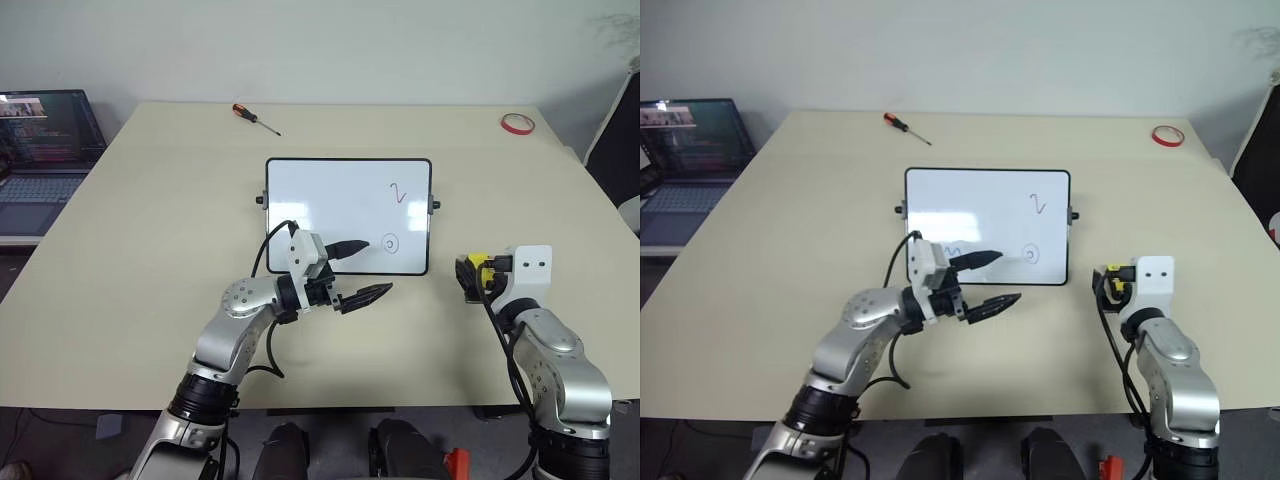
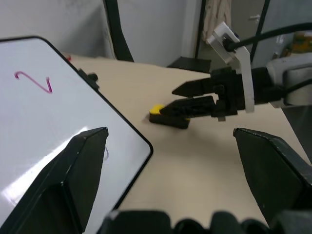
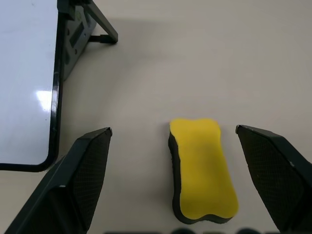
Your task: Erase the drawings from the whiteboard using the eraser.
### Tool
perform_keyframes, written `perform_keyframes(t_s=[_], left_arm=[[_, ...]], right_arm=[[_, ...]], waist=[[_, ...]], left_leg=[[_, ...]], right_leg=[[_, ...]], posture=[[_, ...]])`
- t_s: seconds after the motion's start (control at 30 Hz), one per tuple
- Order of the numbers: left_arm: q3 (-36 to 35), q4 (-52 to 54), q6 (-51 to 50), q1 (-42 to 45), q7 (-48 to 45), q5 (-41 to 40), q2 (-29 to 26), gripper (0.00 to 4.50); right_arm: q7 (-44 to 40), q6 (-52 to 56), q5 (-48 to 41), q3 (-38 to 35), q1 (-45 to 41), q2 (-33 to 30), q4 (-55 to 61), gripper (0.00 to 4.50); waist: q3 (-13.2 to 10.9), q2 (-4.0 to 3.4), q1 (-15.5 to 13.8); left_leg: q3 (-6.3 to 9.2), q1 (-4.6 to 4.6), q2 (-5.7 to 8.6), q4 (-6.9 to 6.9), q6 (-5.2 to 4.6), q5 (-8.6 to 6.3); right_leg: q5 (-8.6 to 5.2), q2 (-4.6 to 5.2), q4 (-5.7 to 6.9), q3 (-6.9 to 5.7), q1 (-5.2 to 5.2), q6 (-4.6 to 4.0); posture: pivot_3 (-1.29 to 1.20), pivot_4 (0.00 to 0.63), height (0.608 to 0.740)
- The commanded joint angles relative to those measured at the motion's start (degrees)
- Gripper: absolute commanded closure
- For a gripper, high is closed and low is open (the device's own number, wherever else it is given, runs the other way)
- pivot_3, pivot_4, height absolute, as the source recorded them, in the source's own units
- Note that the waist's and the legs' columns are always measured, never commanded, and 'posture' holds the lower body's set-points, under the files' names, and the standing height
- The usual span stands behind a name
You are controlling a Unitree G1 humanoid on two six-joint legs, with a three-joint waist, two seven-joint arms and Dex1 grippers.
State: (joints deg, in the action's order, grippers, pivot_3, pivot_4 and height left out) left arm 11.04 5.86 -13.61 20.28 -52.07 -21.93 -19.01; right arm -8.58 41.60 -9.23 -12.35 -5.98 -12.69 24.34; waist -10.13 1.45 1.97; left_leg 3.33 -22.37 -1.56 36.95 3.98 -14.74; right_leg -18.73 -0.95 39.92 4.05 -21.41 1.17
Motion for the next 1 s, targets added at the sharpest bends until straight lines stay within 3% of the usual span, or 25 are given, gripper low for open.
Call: perform_keyframes(t_s=[0.03,1.0], left_arm=[[0.38,3.41,-0.92,-0.06,-0.94,-1.10,-0.27,0.00],[1.33,5.87,-1.61,0.32,0.00,0.61,-0.54,0.00]], right_arm=[[0.28,-1.29,-1.00,-1.01,-1.41,-0.14,0.25,0.04],[4.30,-0.03,-5.91,-4.85,-4.71,1.89,-6.63,0.04]], waist=[[0.00,0.00,-0.05],[-0.01,-0.01,-0.04]], left_leg=[[0.00,0.00,0.00,0.00,0.00,0.00],[-0.01,-0.01,-0.02,-0.01,0.00,0.00]], right_leg=[[0.00,0.00,0.00,0.01,0.00,0.00],[0.00,0.00,-0.01,0.01,-0.01,0.00]], posture=[[0.00,0.150,0.740],[0.00,0.150,0.740]])
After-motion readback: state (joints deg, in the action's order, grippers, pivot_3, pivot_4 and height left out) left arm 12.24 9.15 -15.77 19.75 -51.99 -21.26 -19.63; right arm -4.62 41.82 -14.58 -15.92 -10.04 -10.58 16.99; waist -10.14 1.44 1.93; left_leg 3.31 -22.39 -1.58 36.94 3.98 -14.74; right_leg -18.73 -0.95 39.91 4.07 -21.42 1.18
